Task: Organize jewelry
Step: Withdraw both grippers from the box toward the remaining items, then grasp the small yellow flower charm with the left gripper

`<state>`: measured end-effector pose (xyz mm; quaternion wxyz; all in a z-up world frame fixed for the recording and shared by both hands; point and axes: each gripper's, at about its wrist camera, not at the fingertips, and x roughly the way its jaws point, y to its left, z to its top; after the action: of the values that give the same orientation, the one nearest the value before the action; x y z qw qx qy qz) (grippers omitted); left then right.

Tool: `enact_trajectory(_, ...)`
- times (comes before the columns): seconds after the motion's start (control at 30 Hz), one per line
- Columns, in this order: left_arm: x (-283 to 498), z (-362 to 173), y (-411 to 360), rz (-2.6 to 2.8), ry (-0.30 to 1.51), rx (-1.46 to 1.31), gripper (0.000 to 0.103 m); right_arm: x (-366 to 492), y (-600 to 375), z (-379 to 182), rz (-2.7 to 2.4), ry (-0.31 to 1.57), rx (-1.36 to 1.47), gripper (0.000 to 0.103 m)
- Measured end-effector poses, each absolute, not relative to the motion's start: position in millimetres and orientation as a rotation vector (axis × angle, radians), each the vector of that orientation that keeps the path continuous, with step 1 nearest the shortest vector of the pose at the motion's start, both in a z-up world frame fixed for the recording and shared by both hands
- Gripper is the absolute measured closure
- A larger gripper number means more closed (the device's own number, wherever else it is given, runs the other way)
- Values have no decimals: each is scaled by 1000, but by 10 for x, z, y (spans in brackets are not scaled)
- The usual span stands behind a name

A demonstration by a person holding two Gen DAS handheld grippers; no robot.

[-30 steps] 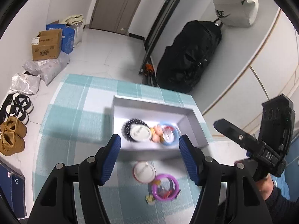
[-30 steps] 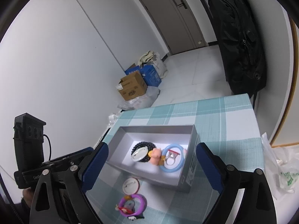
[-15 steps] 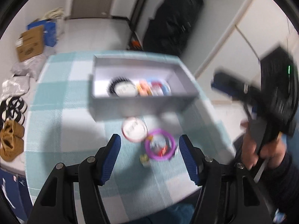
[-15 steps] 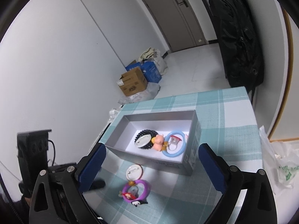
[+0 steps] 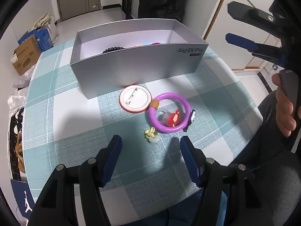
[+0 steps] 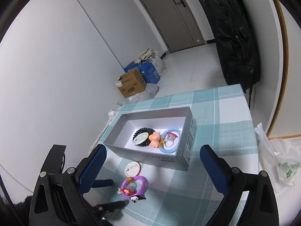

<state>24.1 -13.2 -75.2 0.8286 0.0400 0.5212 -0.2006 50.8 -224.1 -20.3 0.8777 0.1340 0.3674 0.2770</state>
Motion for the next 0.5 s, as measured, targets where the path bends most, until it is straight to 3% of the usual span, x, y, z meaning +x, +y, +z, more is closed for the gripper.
enact_trajectory(0.17,261,-766,-154,-418,1094,120,45,486,-2253,-210,573,771,279,3)
enact_trajectory(0.27,266,-777,-219,-399,1080,163,61,454,-2290,-231,559,783,284,3)
enact_trajectory(0.5,218,-771,-233,-425,1064,183,84,355,-2352,-236,549,791,302,2)
